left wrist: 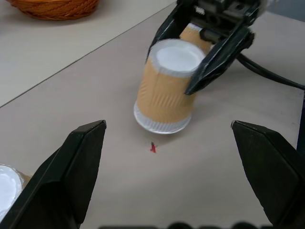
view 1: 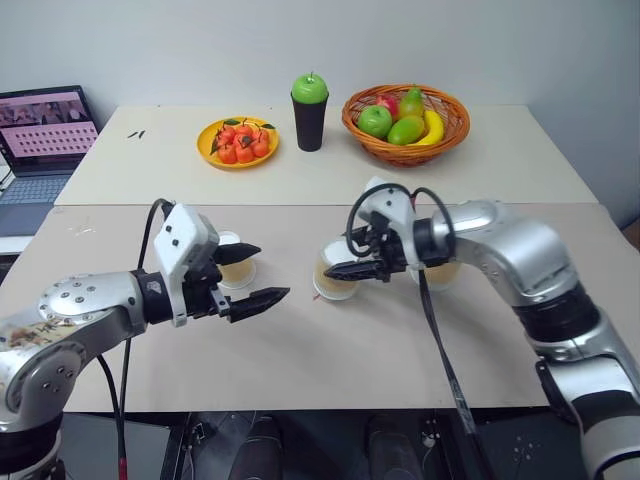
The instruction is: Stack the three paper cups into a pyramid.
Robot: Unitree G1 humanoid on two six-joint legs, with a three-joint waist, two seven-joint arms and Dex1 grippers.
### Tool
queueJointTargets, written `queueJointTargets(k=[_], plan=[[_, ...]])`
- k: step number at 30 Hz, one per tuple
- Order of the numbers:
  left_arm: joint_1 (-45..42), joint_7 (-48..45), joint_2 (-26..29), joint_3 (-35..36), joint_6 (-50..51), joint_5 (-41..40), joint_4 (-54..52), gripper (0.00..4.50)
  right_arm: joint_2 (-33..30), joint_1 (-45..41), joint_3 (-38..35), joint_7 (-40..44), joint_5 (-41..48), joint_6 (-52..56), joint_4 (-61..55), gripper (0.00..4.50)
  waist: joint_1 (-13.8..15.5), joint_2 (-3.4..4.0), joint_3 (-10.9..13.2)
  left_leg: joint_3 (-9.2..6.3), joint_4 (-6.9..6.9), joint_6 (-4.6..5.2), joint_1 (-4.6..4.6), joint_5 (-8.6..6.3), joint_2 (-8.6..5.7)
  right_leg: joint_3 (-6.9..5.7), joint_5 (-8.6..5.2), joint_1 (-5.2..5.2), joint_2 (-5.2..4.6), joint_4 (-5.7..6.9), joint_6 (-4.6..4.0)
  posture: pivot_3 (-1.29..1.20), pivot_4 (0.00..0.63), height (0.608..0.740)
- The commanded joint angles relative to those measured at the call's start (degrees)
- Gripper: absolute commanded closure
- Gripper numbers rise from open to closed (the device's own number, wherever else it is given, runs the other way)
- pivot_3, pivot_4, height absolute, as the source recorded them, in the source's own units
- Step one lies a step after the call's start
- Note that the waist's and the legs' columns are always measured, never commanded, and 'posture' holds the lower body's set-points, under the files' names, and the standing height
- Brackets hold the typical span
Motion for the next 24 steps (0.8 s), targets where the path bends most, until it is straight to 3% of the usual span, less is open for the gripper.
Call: queueJointTargets(k=[1, 8, 9, 12, 20, 24], plan=[[0.99, 1.34, 0.82, 1.46, -0.58, -0.83, -2.31, 0.0, 2.61, -1.78, 1.09, 1.7, -3.12, -4.25, 2.47, 1.52, -0.14, 0.0, 0.0, 0.0, -0.01, 0.0, 0.01, 0.0, 0.01, 0.0, 0.0, 0.0, 0.01, 0.0, 0.0, 0.0, 0.15, 0.739], [3.3, 1.67, 2.01, 1.15, -1.28, -0.12, -4.1, 0.0, 6.39, -2.08, 1.31, 3.25, -6.46, -6.57, 5.92, 1.52, -0.12, 0.0, 0.0, -0.01, -0.02, -0.01, 0.01, 0.01, 0.07, 0.03, 0.01, -0.04, 0.1, 0.04, -0.03, 0.0, 0.15, 0.739], [3.6, 1.55, 2.18, 1.19, -1.53, 0.03, -4.07, 0.0, 6.75, -2.06, 1.28, 3.4, -6.78, -6.81, 6.29, 0.75, -0.12, 0.0, 0.0, -0.01, -0.02, -0.01, 0.01, 0.01, 0.07, 0.03, 0.02, -0.04, 0.1, 0.04, -0.03, 0.0, 0.15, 0.739], [4.19, 1.15, 2.83, 1.17, -2.19, 0.6, -3.91, 0.0, 7.36, -1.83, 0.83, 4.07, -7.4, -7.39, 6.59, 0.01, -0.11, 0.0, 0.0, -0.01, -0.04, -0.01, 0.01, 0.01, 0.09, 0.03, 0.01, -0.05, 0.11, 0.04, -0.04, 0.0, 0.15, 0.739], [4.23, -0.5, 4.09, 1.16, -4.05, 2.05, -1.97, 0.0, 6.14, -2.69, -3.8, 4.14, -7.6, -7.5, 6.58, 0.01, -0.08, 0.01, 0.0, -0.01, -0.04, -0.01, 0.01, 0.01, 0.09, 0.03, 0.02, -0.06, 0.12, 0.04, -0.05, 0.0, 0.15, 0.739], [3.62, -2.35, 5.12, 2.05, -4.67, 2.47, -0.01, 0.0, -3.42, -4.6, -13.39, 9.24, -1.07, -0.43, 3.78, 0.01, 0.5, 0.05, 0.03, -0.01, -0.04, -0.01, -0.14, 0.01, 0.08, 0.04, 0.02, -0.2, 0.11, 0.06, -0.05, 0.0, 0.15, 0.739]])
